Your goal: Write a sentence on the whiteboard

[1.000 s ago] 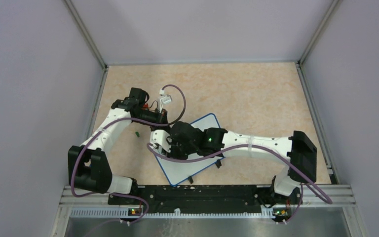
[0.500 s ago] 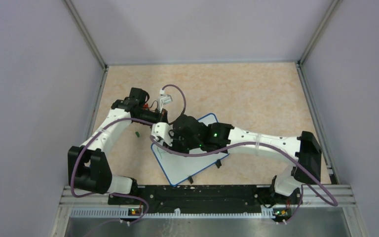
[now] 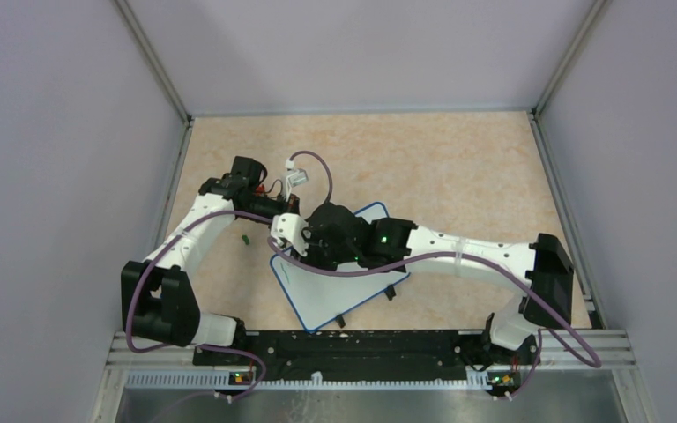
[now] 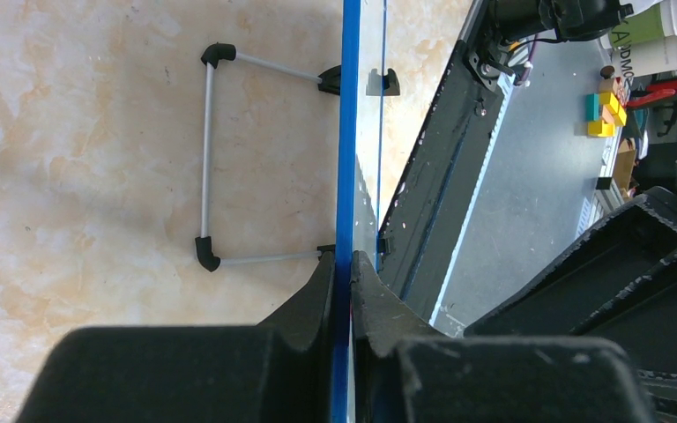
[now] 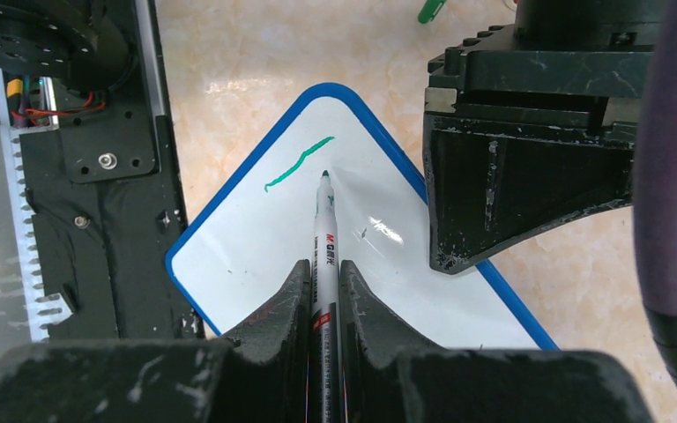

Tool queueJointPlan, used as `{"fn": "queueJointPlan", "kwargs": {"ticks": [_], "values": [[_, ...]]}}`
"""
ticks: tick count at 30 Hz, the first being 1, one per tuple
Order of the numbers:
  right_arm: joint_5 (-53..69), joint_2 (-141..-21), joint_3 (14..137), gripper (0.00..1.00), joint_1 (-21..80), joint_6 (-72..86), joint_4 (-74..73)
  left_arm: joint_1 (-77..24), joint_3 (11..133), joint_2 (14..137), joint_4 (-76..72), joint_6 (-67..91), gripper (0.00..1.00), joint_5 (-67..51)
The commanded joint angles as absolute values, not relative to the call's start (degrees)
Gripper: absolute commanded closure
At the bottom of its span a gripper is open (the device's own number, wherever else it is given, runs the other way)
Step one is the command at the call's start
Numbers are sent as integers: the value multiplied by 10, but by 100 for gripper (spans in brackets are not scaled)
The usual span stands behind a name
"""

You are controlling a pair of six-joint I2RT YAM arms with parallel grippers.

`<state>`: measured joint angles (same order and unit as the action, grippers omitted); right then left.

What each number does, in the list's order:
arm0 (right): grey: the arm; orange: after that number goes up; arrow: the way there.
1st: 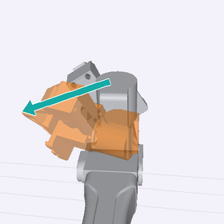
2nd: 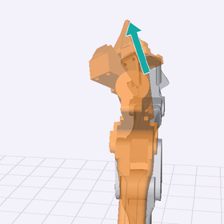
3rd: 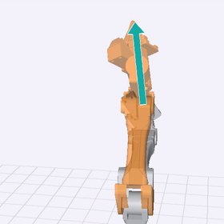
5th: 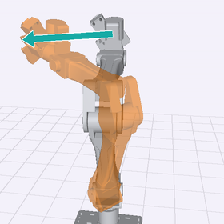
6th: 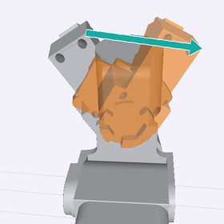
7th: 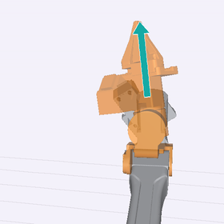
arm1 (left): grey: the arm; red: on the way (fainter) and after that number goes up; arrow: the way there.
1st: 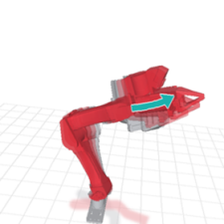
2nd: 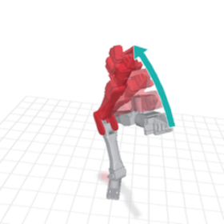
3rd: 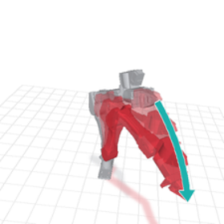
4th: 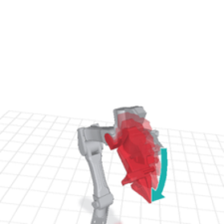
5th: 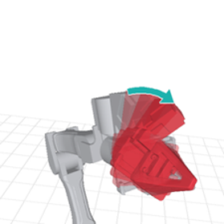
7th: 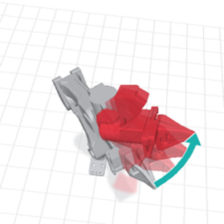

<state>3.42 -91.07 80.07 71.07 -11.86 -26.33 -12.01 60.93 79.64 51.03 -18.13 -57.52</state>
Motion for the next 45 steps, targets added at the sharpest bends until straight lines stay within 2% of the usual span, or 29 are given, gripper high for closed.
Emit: {"fn": "queueJointPlan", "kwargs": {"ticks": [1, 24, 45], "values": [[15, -923, 834, 100, 708, -112, -242, -128, 599, 789, 507, -178, 100, -555], [58, -942, 823, 100, 730, -121, -246, -129, 599, 792, 506, -179, 100, -555], [32, -920, 787, 100, 730, -126, -249, -130, 600, 792, 507, -177, 100, -550]]}}
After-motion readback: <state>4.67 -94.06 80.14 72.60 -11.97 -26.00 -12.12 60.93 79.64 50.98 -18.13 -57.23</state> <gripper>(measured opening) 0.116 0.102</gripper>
